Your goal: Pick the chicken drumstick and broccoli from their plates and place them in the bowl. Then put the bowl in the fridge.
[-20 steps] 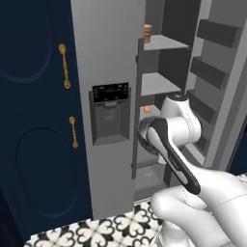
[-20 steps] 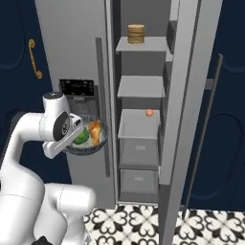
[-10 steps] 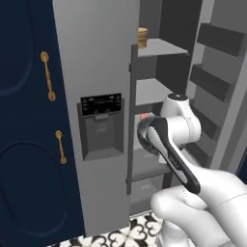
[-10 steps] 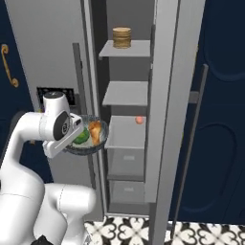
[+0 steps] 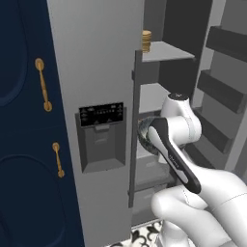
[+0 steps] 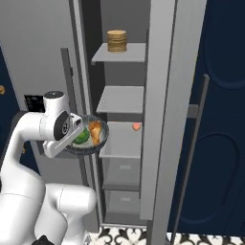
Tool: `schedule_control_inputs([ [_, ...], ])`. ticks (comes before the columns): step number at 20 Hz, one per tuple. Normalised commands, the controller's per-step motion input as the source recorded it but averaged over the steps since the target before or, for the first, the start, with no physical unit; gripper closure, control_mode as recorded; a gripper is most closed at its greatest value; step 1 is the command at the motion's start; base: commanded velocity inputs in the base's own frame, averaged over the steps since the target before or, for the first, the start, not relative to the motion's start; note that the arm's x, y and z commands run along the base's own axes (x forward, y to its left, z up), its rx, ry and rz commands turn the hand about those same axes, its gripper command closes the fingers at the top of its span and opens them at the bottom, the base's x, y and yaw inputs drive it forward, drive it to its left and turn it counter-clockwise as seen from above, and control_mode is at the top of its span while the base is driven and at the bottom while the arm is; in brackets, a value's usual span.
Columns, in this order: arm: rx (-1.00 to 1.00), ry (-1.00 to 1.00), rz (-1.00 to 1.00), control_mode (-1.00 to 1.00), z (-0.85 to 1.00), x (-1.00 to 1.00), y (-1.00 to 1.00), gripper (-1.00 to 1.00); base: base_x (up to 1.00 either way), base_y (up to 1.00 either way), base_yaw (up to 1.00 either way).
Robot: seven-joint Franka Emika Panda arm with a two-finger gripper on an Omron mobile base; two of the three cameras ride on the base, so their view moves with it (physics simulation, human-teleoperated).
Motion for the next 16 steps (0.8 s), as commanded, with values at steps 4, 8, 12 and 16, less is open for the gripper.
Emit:
schedule_control_inputs([
  [4,0.00,0.00,0.00,1.00,0.00,0.00,0.00,1.00,0.40,-0.32,0.00],
  [8,0.00,0.00,0.00,1.00,0.00,0.00,0.00,1.00,0.14,-0.24,0.00],
  [12,0.00,0.00,0.00,1.00,0.00,0.00,0.00,1.00,0.08,0.00,0.00],
  [16,0.00,0.00,0.00,1.00,0.00,0.00,0.00,1.00,0.00,0.00,0.00],
])
